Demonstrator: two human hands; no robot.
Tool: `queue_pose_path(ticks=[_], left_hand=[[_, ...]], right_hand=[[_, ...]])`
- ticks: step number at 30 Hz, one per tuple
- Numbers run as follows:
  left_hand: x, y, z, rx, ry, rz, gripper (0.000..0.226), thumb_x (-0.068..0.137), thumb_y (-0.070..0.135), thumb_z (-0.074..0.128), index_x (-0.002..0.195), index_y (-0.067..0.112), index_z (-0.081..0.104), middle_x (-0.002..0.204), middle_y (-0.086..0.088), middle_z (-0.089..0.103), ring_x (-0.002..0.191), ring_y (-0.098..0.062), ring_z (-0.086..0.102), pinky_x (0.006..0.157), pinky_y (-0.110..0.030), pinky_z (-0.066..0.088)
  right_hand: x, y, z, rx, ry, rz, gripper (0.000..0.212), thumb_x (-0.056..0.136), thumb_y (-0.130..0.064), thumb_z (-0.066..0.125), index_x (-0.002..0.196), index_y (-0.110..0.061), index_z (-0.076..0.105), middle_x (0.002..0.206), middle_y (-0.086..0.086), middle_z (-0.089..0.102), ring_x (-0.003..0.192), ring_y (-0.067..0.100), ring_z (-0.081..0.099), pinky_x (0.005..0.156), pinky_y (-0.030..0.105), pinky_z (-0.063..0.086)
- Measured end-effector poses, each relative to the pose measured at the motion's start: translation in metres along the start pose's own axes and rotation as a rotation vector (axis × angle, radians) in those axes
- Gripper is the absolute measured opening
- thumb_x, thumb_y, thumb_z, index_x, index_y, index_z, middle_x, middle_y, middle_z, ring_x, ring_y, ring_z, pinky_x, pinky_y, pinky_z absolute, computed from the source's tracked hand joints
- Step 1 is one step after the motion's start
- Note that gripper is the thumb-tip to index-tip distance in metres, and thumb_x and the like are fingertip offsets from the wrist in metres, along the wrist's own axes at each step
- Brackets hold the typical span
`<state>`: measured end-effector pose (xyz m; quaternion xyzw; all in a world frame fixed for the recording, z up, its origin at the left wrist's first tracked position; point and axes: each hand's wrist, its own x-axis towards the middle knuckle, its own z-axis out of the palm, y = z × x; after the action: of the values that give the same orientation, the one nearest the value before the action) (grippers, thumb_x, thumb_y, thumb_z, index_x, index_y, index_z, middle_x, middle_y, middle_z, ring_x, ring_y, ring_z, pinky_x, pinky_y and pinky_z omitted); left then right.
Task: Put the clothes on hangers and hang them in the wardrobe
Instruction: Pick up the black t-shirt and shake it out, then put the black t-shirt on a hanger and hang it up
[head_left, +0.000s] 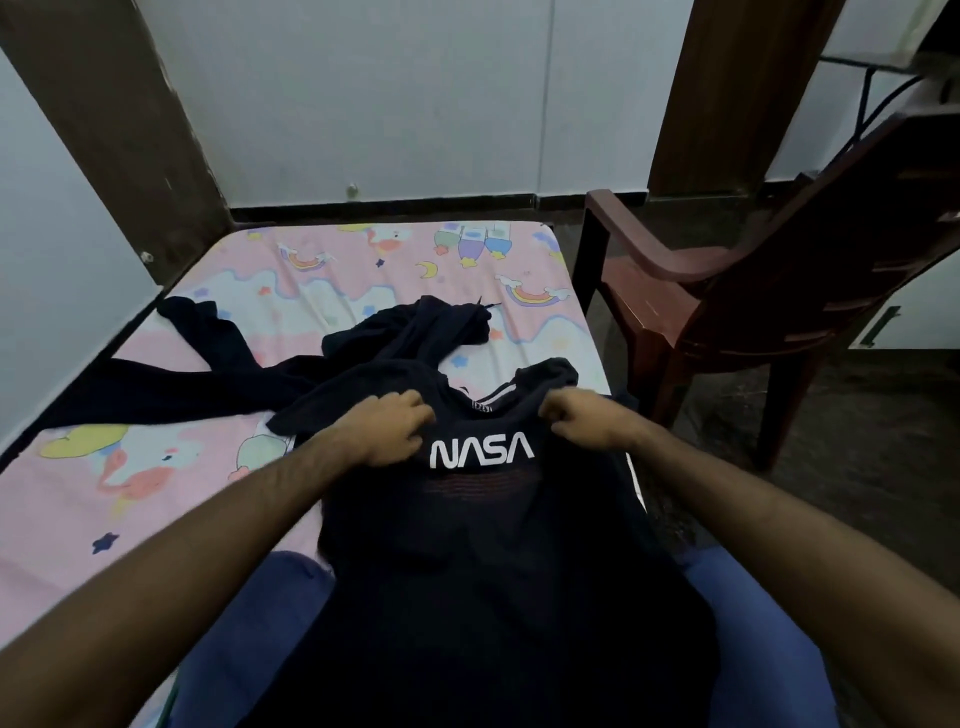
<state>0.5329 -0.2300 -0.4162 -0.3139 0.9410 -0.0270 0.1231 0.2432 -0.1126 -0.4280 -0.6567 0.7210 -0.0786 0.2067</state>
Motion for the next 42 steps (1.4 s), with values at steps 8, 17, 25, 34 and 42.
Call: queue_pose_path(ticks=[8, 17, 25, 34, 42], left_hand=[[0.081, -0.067, 0.033, -0.076, 0.097, -0.267, 0.075, 0.091, 0.027, 0.061, 0.155, 0.032, 0.022, 0.165, -0.001, 0.015, 0.146, -0.031, 0.026, 0.11, -0.058, 0.034], [0.127, -0.115, 0.054, 0.423, 0.111, 0.088, 0.078, 0.08, 0.045, 0.042, 0.155, 0.025, 0.03, 0.166, 0.003, 0.018, 0.123, -0.026, 0.046, 0.094, -0.043, 0.034], [0.123, -0.156, 0.039, 0.473, 0.08, -0.234, 0.063, 0.089, 0.064, 0.033, 0.118, 0.016, 0.06, 0.131, -0.007, 0.056, 0.113, -0.028, 0.051, 0.094, -0.048, 0.03], [0.137, -0.115, 0.048, -0.135, 0.074, -0.229, 0.033, 0.098, 0.042, 0.053, 0.114, 0.013, 0.053, 0.116, -0.009, 0.056, 0.106, -0.03, 0.06, 0.087, -0.046, 0.047], [0.127, -0.094, 0.051, -0.214, 0.214, -0.319, 0.024, 0.097, 0.032, 0.053, 0.108, 0.012, 0.044, 0.107, -0.009, 0.062, 0.09, -0.034, 0.064, 0.072, -0.044, 0.051]], right_hand=[[0.098, 0.043, -0.018, -0.034, 0.127, 0.146, 0.054, 0.091, -0.025, 0.061, 0.143, -0.016, 0.048, 0.146, 0.007, 0.047, 0.135, 0.029, 0.042, 0.111, 0.045, 0.038], [0.181, 0.056, -0.014, -0.066, -0.225, 0.023, 0.036, 0.088, -0.03, 0.077, 0.113, -0.016, 0.055, 0.106, 0.0, 0.057, 0.107, 0.025, 0.057, 0.081, 0.032, 0.041], [0.189, 0.071, -0.013, 0.146, 0.068, 0.184, 0.051, 0.086, -0.068, 0.063, 0.102, -0.021, 0.055, 0.101, -0.002, 0.063, 0.095, 0.021, 0.059, 0.081, 0.037, 0.048], [0.129, 0.091, -0.063, 0.66, -0.581, 0.308, 0.029, 0.081, -0.016, 0.08, 0.104, 0.0, 0.072, 0.097, 0.008, 0.076, 0.078, 0.013, 0.071, 0.07, 0.022, 0.056], [0.074, 0.132, -0.041, 0.589, 0.021, 0.433, 0.024, 0.091, -0.027, 0.075, 0.101, -0.011, 0.06, 0.107, 0.012, 0.07, 0.098, 0.028, 0.067, 0.083, 0.036, 0.056]])
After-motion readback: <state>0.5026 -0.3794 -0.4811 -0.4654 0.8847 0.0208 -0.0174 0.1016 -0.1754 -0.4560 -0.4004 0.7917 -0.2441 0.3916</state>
